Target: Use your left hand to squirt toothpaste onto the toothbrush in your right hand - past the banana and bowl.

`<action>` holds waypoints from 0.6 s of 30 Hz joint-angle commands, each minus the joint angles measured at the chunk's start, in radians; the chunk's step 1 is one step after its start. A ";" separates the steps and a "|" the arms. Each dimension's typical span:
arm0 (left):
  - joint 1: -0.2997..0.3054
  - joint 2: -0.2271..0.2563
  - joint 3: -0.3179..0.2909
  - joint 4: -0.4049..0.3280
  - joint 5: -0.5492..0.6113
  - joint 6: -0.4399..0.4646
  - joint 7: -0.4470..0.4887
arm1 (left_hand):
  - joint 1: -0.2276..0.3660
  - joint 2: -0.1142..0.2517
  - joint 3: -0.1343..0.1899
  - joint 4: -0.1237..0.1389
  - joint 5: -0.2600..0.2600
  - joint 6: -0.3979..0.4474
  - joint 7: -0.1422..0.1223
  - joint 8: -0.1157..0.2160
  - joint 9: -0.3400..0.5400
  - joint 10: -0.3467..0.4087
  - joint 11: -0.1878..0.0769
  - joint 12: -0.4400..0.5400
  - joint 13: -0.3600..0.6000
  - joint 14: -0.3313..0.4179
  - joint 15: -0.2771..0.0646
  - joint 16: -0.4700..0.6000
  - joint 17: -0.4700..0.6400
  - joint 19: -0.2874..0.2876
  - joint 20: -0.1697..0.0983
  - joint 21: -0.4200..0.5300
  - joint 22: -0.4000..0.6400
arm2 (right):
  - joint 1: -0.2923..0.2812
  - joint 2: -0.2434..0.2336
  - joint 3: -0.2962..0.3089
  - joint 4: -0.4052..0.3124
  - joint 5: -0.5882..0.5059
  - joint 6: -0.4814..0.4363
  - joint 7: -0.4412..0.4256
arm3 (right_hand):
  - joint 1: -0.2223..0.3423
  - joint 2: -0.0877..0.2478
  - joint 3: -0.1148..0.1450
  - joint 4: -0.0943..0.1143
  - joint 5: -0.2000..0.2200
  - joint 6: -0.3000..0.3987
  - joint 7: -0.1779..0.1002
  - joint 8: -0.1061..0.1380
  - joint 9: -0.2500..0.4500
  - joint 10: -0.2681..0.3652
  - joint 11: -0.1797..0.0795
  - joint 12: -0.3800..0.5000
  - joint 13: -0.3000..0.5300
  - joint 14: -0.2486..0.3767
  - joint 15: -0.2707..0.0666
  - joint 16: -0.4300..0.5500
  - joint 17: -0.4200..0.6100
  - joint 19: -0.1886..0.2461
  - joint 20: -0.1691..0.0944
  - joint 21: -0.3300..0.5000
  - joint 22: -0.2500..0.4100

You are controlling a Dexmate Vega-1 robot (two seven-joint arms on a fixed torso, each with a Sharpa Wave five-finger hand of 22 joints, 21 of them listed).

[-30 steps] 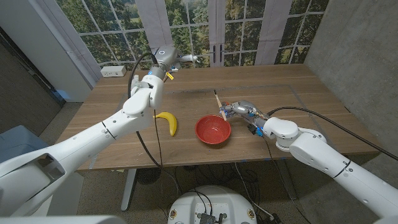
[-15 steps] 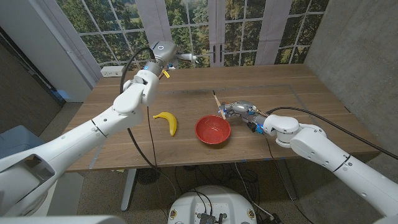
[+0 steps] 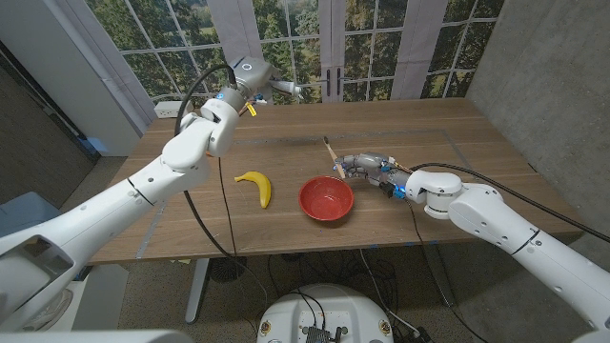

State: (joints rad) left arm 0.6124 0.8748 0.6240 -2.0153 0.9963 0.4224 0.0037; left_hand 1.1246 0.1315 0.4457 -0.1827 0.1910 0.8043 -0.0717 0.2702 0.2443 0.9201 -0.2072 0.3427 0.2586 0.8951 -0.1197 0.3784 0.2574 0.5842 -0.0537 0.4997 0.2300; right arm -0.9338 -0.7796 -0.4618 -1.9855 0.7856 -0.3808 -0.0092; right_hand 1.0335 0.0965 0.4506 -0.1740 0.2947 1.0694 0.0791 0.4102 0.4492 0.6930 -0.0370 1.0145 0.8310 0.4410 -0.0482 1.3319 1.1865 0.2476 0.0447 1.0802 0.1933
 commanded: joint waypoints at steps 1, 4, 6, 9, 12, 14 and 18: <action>-0.025 0.023 -0.034 -0.010 0.065 -0.100 -0.084 | 0.017 -0.003 -0.006 0.000 0.006 0.006 -0.003 0.004 0.003 0.017 -0.010 0.006 0.000 0.007 -0.124 0.006 0.005 -0.008 -0.078 0.009 0.003 | 0.041 -0.006 -0.011 0.008 0.073 -0.030 0.041 | 0.017 0.022 -0.005 0.000 0.010 0.002 0.007 -0.002 0.008 0.002 0.004 0.010 0.000 -0.005 -0.100 0.009 0.001 0.000 0.004 0.007 0.001; -0.031 0.024 -0.039 -0.008 0.071 -0.123 -0.098 | 0.019 -0.003 -0.007 0.000 0.006 0.006 -0.006 0.003 0.003 0.017 -0.010 0.005 0.000 0.008 -0.124 0.005 0.005 -0.010 -0.080 0.009 0.003 | 0.052 -0.003 -0.015 0.018 0.092 -0.038 0.058 | 0.019 0.023 -0.006 0.000 0.012 0.002 0.008 -0.004 0.008 0.000 0.004 0.013 0.003 -0.007 -0.101 0.012 0.000 -0.001 0.004 0.009 0.001; -0.035 0.026 -0.041 -0.007 0.079 -0.138 -0.109 | 0.019 -0.004 -0.009 0.000 0.006 0.007 -0.006 0.003 0.003 0.018 -0.010 0.004 -0.001 0.008 -0.124 0.005 0.005 -0.011 -0.081 0.010 0.003 | 0.061 -0.002 -0.019 0.024 0.103 -0.045 0.072 | 0.020 0.023 -0.007 0.000 0.013 0.002 0.009 -0.004 0.009 0.001 0.004 0.012 0.000 -0.008 -0.100 0.015 0.001 -0.001 0.005 0.010 0.001; -0.045 0.032 -0.040 -0.006 0.092 -0.170 -0.125 | 0.021 -0.006 -0.012 0.001 0.005 0.010 -0.010 0.004 0.003 0.019 -0.010 0.004 -0.001 0.008 -0.124 0.005 0.005 -0.012 -0.082 0.012 0.003 | 0.076 -0.002 -0.030 0.026 0.110 -0.057 0.086 | 0.021 0.024 -0.007 0.000 0.016 0.000 0.010 -0.006 0.012 -0.001 0.009 0.015 0.003 -0.010 -0.099 0.018 0.004 -0.003 0.005 0.011 0.001; -0.056 0.032 -0.042 -0.008 0.102 -0.193 -0.149 | 0.023 -0.006 -0.014 0.001 0.005 0.014 -0.015 0.005 0.002 0.022 -0.010 0.003 -0.001 0.010 -0.124 0.006 0.005 -0.013 -0.083 0.015 0.003 | 0.094 0.005 -0.041 0.036 0.118 -0.067 0.102 | 0.022 0.024 -0.007 0.001 0.019 0.000 0.010 -0.007 0.013 -0.002 0.011 0.014 0.000 -0.010 -0.098 0.018 0.004 -0.004 0.007 0.013 0.001; -0.063 0.032 -0.043 -0.008 0.107 -0.211 -0.160 | 0.024 -0.006 -0.015 0.001 0.005 0.015 -0.016 0.006 0.002 0.023 -0.010 0.003 -0.001 0.011 -0.124 0.007 0.006 -0.012 -0.084 0.016 0.003 | 0.101 0.009 -0.047 0.041 0.122 -0.069 0.109 | 0.022 0.023 -0.008 0.001 0.020 0.001 0.011 -0.008 0.013 -0.002 0.010 0.015 -0.001 -0.009 -0.098 0.016 -0.003 -0.005 0.007 0.014 0.001; -0.082 0.033 -0.045 -0.009 0.113 -0.248 -0.192 | 0.025 -0.007 -0.018 0.001 0.005 0.016 -0.019 0.006 0.002 0.024 -0.011 0.003 -0.002 0.012 -0.124 0.007 0.006 -0.013 -0.086 0.018 0.003 | 0.114 0.019 -0.054 0.046 0.131 -0.084 0.103 | 0.025 0.024 -0.009 0.001 0.024 0.000 0.012 -0.010 0.016 -0.004 0.012 0.017 -0.001 -0.012 -0.096 0.020 -0.001 -0.007 0.007 0.017 0.001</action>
State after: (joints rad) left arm 0.5670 0.9019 0.5882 -2.0219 1.0793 0.2643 -0.1187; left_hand 1.1396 0.1249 0.4304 -0.1812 0.1893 0.8148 -0.0823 0.2702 0.2442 0.9272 -0.2141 0.3425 0.2527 0.8951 -0.1197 0.3783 0.2588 0.5737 -0.0536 0.5074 0.2300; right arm -0.8606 -0.7781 -0.4914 -1.9585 0.8825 -0.4325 0.0692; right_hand 1.0335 0.0965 0.4426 -0.1737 0.3126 1.0677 0.0806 0.4014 0.4617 0.6876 -0.0316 1.0211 0.8288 0.4299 -0.0450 1.3468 1.1849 0.2421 0.0502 1.0913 0.1931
